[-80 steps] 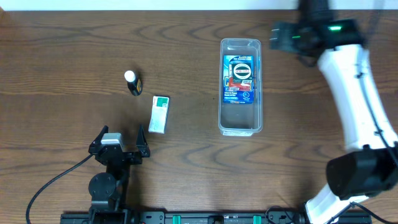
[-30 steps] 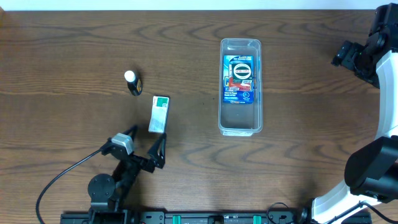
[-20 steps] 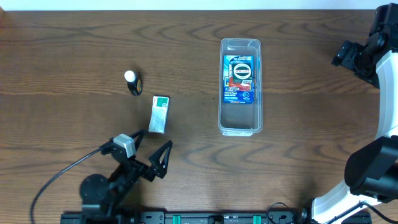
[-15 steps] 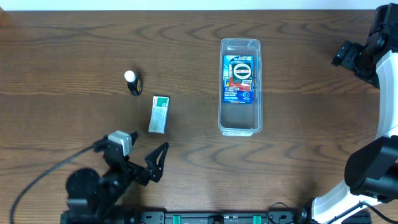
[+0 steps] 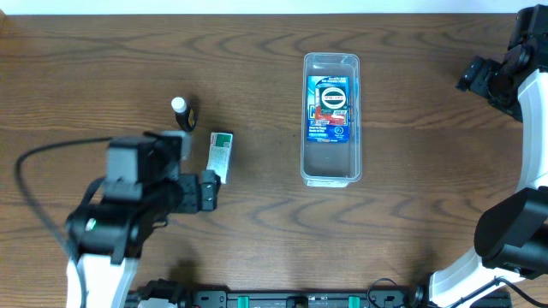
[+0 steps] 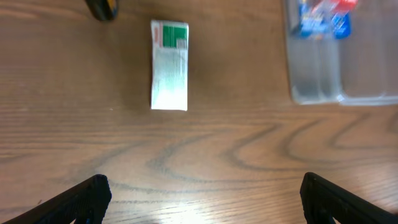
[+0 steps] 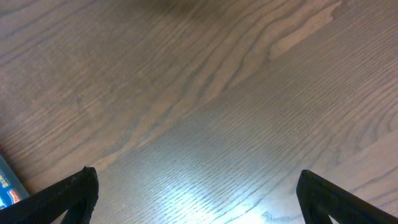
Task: Pack container
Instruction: 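Lower the left gripper over the white-green Panadol box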
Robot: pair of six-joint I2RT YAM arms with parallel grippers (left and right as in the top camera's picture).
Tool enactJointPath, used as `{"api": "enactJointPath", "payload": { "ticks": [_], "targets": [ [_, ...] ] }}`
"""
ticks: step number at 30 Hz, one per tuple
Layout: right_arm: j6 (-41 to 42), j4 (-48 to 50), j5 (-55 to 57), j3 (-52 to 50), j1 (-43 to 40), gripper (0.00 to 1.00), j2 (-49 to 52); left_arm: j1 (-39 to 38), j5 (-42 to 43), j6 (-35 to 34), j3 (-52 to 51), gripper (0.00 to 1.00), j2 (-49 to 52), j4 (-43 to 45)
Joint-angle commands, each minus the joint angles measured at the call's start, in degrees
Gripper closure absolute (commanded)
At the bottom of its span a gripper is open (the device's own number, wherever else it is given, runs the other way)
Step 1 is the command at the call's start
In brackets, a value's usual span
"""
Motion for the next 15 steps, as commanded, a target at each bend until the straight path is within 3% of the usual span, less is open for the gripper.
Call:
{"api": "enactJointPath", "payload": {
  "ticks": [1,6,15],
  "targets": [
    [-0.2,-0.07,0.55,-0.39,-0.22,0.01,0.28,-1.77,-1.92,0.24,1.11,0.02,3.45,1.03],
    [-0.2,-0.07,0.55,-0.39,-0.22,0.01,0.28,-1.77,-0.94,-2.01,1.16,0.02,8.22,2.56],
    [-0.2,-0.07,0.55,-0.39,-0.22,0.01,0.28,-9.01,-17.7,-8.59,1.95,0.02,19.28,3.56]
  ]
}}
